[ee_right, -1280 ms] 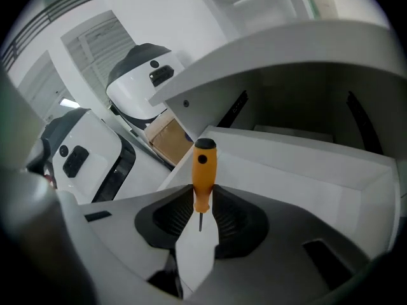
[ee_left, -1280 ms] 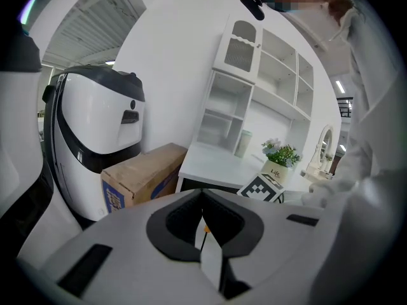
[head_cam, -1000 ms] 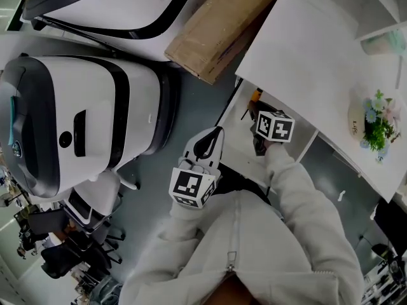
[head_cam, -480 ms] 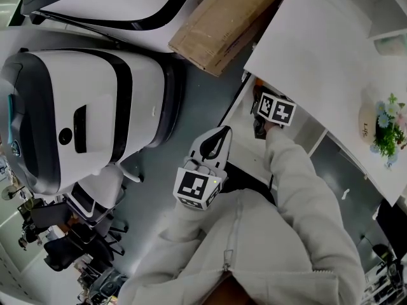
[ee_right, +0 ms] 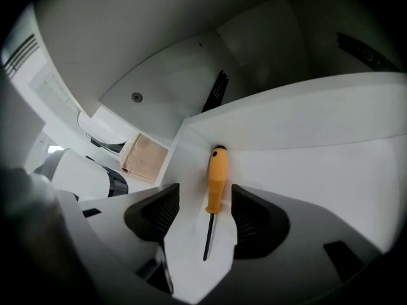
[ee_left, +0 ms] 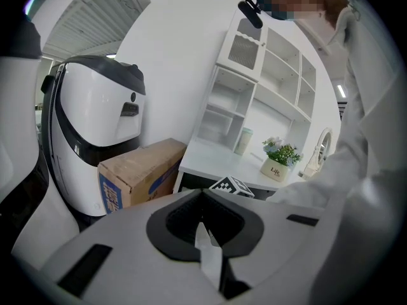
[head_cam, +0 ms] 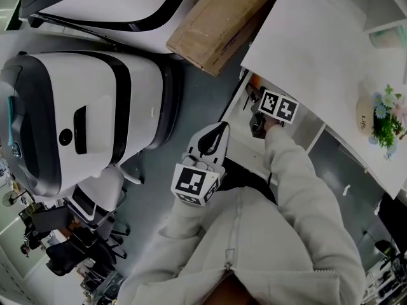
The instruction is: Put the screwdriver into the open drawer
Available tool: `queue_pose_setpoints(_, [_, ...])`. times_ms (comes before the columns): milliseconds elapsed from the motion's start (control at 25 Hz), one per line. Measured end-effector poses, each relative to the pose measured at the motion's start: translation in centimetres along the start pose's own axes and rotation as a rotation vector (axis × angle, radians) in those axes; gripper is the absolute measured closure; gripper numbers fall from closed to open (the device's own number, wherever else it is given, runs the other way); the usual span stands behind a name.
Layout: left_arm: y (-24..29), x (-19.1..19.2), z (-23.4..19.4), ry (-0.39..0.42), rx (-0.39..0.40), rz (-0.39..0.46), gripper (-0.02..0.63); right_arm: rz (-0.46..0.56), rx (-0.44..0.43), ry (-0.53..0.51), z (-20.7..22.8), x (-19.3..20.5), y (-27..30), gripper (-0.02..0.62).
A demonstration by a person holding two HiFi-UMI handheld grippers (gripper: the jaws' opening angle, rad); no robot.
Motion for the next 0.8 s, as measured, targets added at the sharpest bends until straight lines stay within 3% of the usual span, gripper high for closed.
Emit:
queue_pose_setpoints(360, [-0.9, -0.2, 1.9, 0.023, 0.015, 0.021, 0.589, -0.035, -0.039, -0.016, 0.0, 1.9, -3.9, 0.326])
queue_pose_setpoints(800, [-4.6, 0.2, 5.2, 0.056, -0.008, 0.065, 0.589, 0.016, -0.154, -0.043, -2.4, 3.0, -12.0, 0.325])
Point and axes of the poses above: the fingertips, and each gripper's own axes: y forward along the fingers, z to its right, x out of its underside, the point moved 3 cm from there along -y, backward along the fingers, and after that the axes turned 6 degrees about x, right-handed, at the moved point
